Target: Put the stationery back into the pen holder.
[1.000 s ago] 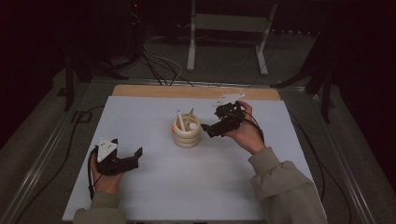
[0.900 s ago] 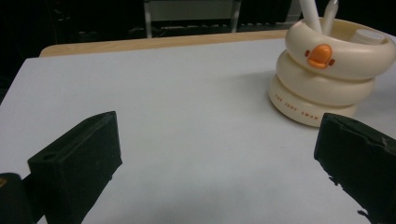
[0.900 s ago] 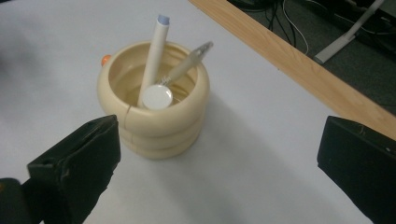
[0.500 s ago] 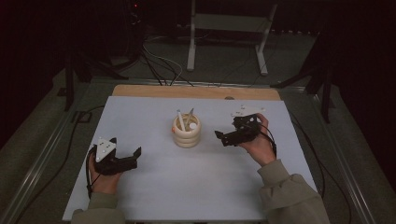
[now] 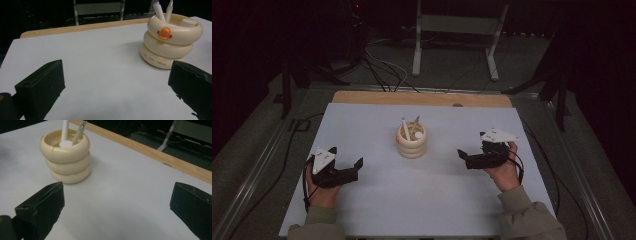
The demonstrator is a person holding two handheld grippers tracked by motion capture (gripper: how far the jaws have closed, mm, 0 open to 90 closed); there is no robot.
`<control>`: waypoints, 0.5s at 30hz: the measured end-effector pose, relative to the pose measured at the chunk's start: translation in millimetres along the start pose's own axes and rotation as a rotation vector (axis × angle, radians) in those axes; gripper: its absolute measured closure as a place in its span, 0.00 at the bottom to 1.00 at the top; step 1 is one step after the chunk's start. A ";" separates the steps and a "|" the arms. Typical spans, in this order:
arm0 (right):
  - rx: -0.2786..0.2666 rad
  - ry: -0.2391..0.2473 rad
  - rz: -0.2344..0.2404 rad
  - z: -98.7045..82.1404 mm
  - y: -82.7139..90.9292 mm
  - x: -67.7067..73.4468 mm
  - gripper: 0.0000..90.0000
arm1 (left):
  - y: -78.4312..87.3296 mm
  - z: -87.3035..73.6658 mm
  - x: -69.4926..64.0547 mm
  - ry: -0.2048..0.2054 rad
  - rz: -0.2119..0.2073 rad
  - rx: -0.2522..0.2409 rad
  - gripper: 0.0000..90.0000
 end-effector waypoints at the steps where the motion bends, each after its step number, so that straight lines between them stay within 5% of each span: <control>1: -0.003 -0.002 0.000 -2.3 1.5 0.2 0.00 | 0.4 0.2 -0.7 -0.001 -0.004 -0.002 0.01; 6: -0.019 -0.012 -0.048 -14.9 7.0 -0.6 0.00 | 2.1 1.2 -1.0 -0.007 -0.010 -0.011 0.01; 15: -0.038 -0.112 -0.033 -52.7 9.1 -11.8 0.00 | 5.4 2.3 -0.6 -0.013 -0.016 -0.032 0.01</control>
Point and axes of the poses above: each handheld gripper's, and its own axes: y roughly backward along the jaws, z roughly out of its top, x roughly to its left, the point moved 3 cm from there along -y, roughly forward along the jaws, and after that the axes turned 11 degrees about x, right-handed, at the moved point
